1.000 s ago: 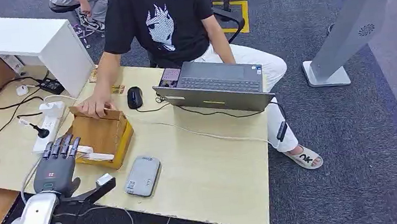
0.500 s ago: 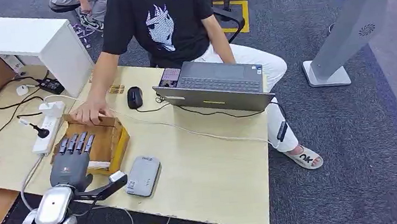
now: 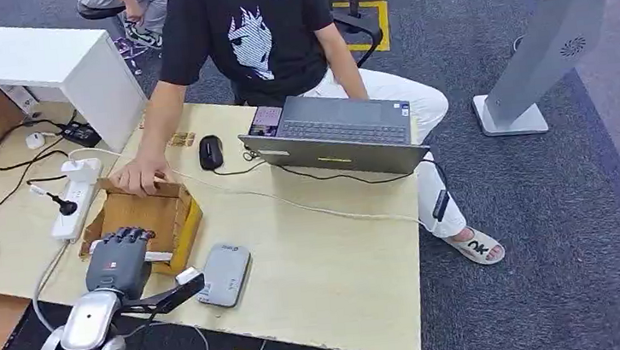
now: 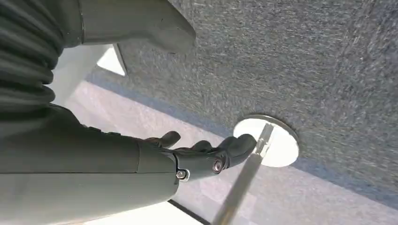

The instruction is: Pass the card to the sensor for recognition and then transmit it.

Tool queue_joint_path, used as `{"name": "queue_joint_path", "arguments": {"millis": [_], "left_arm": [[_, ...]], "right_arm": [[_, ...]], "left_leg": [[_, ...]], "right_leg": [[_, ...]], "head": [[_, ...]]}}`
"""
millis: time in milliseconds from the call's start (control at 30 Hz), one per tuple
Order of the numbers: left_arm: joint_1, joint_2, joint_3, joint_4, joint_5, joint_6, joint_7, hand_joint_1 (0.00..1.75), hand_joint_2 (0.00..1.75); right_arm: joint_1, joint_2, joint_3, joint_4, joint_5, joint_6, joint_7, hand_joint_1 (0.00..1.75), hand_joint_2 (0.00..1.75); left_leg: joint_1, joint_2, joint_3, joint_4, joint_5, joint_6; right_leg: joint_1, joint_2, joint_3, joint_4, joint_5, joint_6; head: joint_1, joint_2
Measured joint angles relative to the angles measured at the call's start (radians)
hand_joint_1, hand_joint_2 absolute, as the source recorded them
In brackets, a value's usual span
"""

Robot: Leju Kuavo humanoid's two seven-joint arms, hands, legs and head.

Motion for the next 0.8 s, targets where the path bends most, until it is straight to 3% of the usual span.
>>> {"name": "queue_joint_path", "arguments": {"millis": [800], "left_arm": [[-0.017, -0.009, -0.026, 0.004, 0.032, -0.004, -0.029, 1.75, 1.75]], "right_arm": [[-0.018, 0.000, -0.048, 0.024, 0.020, -0.013, -0.019, 0.00, 1.75]], "left_leg": [[0.000, -0.001, 0.000, 0.000, 0.000, 0.000]], "right_leg": [[0.000, -0.001, 0.001, 0.000, 0.000, 0.000]], "head": [[0.000, 0.000]]}}
